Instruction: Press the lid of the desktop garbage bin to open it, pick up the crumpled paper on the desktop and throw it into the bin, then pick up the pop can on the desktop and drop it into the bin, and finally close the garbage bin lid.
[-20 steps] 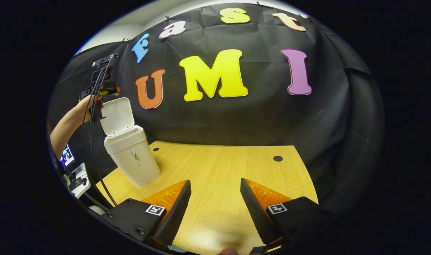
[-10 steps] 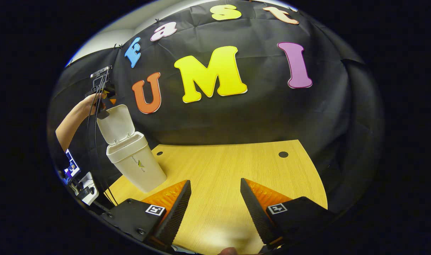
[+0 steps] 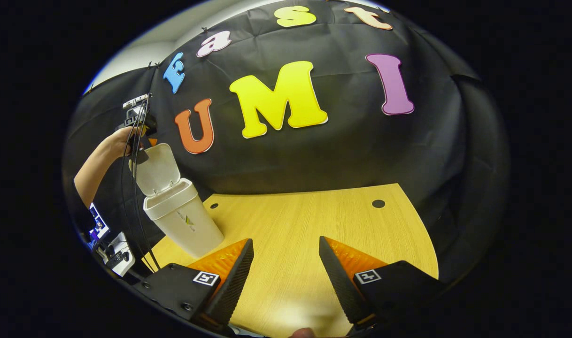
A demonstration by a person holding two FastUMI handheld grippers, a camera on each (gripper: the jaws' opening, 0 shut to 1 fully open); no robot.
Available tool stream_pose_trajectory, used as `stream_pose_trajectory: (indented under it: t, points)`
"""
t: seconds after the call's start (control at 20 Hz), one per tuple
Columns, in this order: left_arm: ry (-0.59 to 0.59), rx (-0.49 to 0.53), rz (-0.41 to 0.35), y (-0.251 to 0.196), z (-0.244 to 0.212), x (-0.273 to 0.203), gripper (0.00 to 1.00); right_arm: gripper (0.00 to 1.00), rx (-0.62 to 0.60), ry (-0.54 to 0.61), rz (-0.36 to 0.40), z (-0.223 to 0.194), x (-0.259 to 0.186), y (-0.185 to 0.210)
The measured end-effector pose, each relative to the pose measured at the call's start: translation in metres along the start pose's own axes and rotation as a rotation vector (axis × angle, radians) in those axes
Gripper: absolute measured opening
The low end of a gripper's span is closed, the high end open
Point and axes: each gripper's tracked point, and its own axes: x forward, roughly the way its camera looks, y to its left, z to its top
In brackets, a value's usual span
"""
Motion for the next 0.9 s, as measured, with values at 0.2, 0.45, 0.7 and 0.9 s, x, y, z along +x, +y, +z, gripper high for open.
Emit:
stream_pose_trajectory:
  t: [0.2, 0.45, 0.7, 0.9]
  points:
    - [0.038, -0.061, -0.03, -0.005, -0.037, -0.036, 0.93, 0.89, -0.011, -0.006, 0.029, 0.0, -0.004, -0.002]
    - [0.03, -0.049, -0.047, -0.01, -0.079, -0.055, 0.93, 0.89, -0.025, 0.003, 0.016, -0.002, -0.019, -0.022]
    - [0.067, -0.042, -0.048, -0.014, -0.128, -0.047, 0.93, 0.89, -0.055, 0.009, -0.014, 0.0, -0.03, -0.037]
    - [0.076, -0.023, -0.047, -0.013, -0.161, -0.033, 0.92, 0.89, -0.068, 0.017, -0.004, -0.003, -0.029, -0.031]
